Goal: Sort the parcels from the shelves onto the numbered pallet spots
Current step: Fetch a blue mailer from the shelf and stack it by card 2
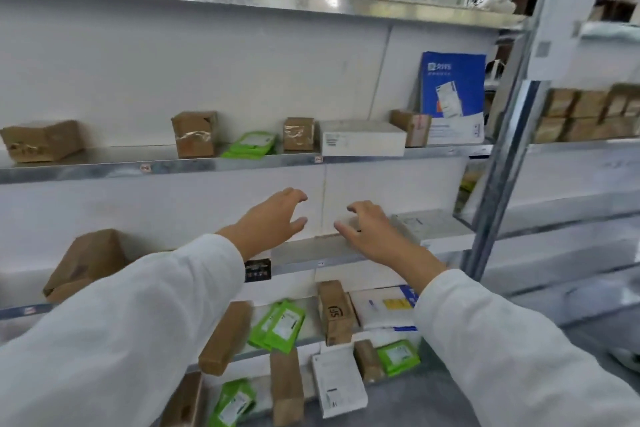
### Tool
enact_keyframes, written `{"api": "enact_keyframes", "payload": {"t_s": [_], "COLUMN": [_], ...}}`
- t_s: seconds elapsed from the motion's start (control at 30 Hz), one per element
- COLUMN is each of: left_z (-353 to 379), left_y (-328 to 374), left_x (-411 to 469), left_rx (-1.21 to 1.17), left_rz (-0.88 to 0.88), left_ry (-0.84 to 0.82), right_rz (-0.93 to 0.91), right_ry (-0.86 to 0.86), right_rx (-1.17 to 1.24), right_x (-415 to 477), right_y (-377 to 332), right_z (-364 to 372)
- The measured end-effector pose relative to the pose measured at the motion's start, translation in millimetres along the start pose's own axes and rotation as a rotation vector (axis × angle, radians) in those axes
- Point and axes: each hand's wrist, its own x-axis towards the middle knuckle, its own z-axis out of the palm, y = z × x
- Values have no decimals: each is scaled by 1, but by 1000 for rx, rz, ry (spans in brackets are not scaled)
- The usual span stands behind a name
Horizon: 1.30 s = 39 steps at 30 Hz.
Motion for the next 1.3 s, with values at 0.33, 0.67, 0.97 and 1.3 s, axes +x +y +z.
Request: {"api": "enact_keyframes", "payload": {"t_s": [0.33,0.67,0.97,1.3], "left_z": [35,80,90,106], "left_y": [39,93,153,189], "left_x": [146,281,375,481], "left_rx": [-71,-209,-247,-232], "left_rz": [198,383,472,242], "left_ry": [-16,-80,-6,60], "right_rz": [192,398,375,277], "right_ry": [138,237,352,320], "right_rx": [-74,-151,-156,-3], "right_x": [68,138,170,266], "right_y": [88,166,233,350], "right_z": [-54,-109,-173,-230]}}
